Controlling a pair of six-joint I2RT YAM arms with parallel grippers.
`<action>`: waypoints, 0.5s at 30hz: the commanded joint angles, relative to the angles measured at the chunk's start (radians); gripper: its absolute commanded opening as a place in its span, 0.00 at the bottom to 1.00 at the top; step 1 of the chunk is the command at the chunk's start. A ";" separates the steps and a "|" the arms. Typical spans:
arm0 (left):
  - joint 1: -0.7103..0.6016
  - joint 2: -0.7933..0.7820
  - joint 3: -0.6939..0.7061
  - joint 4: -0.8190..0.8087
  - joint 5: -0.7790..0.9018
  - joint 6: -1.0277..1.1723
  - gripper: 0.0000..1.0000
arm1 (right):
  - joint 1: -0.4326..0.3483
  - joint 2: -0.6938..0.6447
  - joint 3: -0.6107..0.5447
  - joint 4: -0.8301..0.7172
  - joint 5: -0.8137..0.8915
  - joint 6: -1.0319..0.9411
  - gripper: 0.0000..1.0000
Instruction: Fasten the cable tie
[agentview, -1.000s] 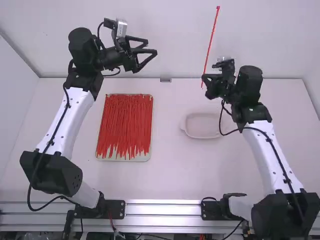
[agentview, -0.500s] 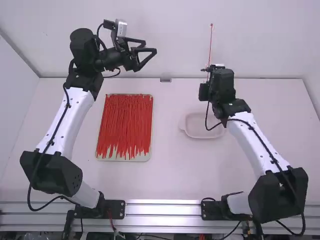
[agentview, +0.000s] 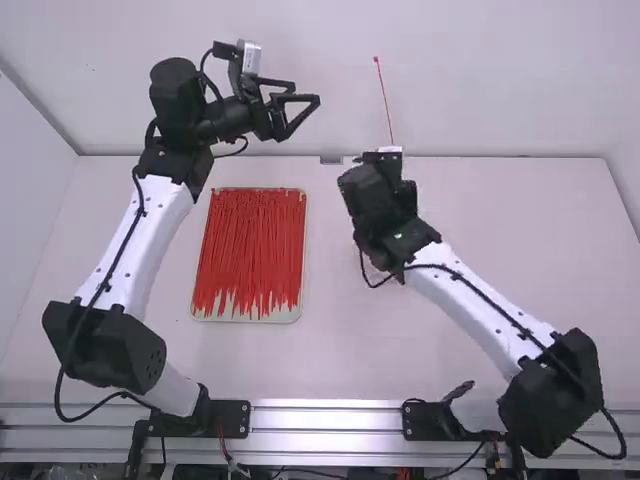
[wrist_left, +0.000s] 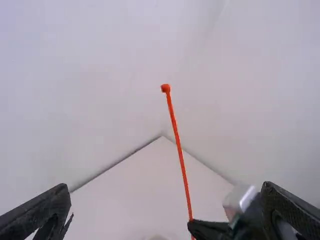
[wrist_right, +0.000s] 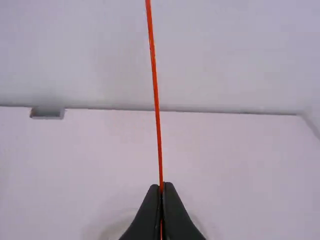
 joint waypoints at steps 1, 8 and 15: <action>-0.043 -0.002 -0.002 0.008 -0.046 -0.017 0.99 | 0.042 -0.002 0.034 -0.003 0.229 0.034 0.00; -0.126 -0.002 -0.002 0.039 -0.109 -0.040 0.99 | 0.132 -0.002 0.034 0.000 0.382 0.034 0.00; -0.144 -0.002 -0.002 0.097 -0.143 -0.086 0.99 | 0.174 -0.002 0.034 0.006 0.422 0.042 0.00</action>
